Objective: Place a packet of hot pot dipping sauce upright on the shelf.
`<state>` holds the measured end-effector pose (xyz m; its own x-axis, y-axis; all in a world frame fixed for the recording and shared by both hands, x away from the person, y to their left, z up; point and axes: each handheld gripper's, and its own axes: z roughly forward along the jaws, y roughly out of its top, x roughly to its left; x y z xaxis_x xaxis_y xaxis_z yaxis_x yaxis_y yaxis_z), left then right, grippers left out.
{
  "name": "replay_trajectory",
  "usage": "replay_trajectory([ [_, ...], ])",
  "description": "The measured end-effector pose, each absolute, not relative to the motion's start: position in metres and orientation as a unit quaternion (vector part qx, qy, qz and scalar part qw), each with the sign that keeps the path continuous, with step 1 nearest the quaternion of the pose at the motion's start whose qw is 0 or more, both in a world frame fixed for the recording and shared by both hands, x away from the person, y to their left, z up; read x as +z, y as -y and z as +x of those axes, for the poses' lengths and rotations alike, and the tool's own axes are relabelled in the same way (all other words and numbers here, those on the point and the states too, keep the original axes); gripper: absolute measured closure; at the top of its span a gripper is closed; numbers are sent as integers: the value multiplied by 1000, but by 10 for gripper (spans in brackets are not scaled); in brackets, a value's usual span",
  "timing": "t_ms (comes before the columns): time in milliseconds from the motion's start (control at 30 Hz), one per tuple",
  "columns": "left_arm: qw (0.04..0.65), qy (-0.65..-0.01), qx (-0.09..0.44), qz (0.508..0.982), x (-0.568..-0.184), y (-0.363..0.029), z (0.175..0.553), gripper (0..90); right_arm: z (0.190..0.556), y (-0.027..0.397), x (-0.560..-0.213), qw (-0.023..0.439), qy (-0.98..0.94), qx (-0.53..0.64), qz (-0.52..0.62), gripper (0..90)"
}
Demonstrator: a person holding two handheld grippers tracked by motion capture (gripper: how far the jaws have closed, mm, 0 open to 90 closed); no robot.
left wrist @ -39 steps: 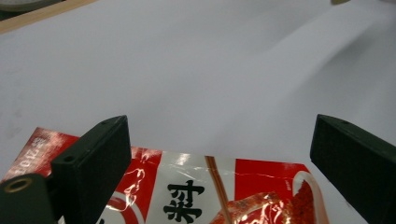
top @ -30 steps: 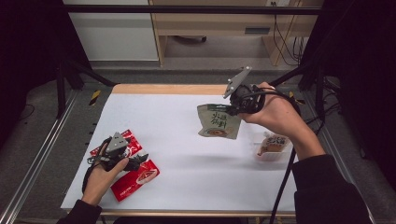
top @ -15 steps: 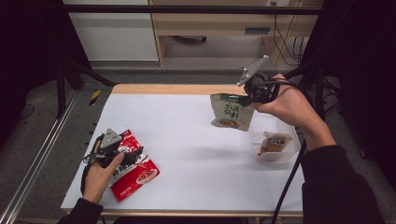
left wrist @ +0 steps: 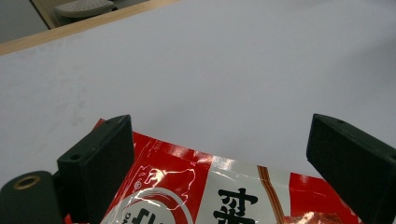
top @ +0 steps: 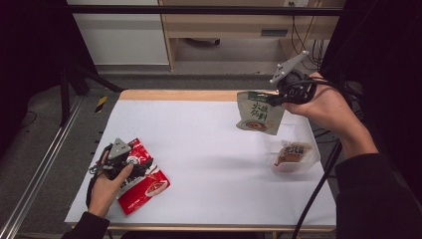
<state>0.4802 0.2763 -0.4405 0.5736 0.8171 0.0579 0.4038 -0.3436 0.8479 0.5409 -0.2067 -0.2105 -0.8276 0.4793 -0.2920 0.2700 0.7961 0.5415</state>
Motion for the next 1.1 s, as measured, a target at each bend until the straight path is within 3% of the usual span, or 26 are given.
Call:
replay_trajectory([
  [267, 420, -386, 242, 785, -442, -276, 480, 74, 539, 217, -204, 235, -918, 247, 204, 900],
  [1100, 411, -384, 239, 792, -444, -273, 479, 76, 541, 254, -212, 239, -908, 258, 228, 900],
])
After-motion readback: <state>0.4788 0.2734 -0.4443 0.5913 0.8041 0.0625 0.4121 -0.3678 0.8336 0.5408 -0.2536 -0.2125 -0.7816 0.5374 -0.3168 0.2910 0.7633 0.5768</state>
